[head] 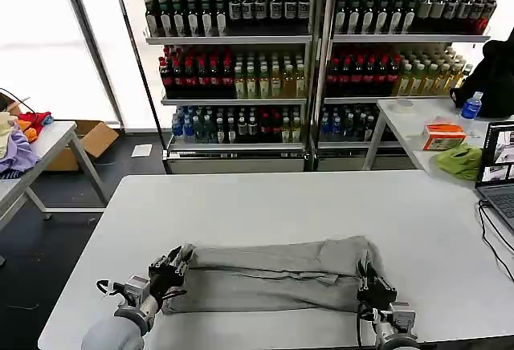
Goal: Fold and organize the clothes.
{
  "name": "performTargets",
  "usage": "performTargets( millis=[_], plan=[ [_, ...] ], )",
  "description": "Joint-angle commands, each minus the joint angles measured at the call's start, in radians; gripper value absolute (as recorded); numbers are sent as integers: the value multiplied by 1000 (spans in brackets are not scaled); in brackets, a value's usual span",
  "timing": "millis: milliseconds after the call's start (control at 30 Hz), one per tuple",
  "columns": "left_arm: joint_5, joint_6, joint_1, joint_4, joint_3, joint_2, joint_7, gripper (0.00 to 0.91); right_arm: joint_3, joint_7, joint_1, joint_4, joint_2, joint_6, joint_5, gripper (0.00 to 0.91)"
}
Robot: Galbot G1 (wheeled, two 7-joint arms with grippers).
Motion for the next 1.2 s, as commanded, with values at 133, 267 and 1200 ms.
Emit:
performTargets(
  millis=[133, 267, 1200],
  plan=[
    [11, 40, 36, -97, -66, -66, -44, 907, 47, 49, -26, 192, 17, -14, 24, 907],
    [11, 43, 61, -100, -72, -133, -56, 907, 35, 63, -36, 242, 20, -15, 21, 907],
    [10, 36, 66, 32, -77, -248, -37, 10, 1, 81, -5, 241, 9, -25, 30, 907]
  ],
)
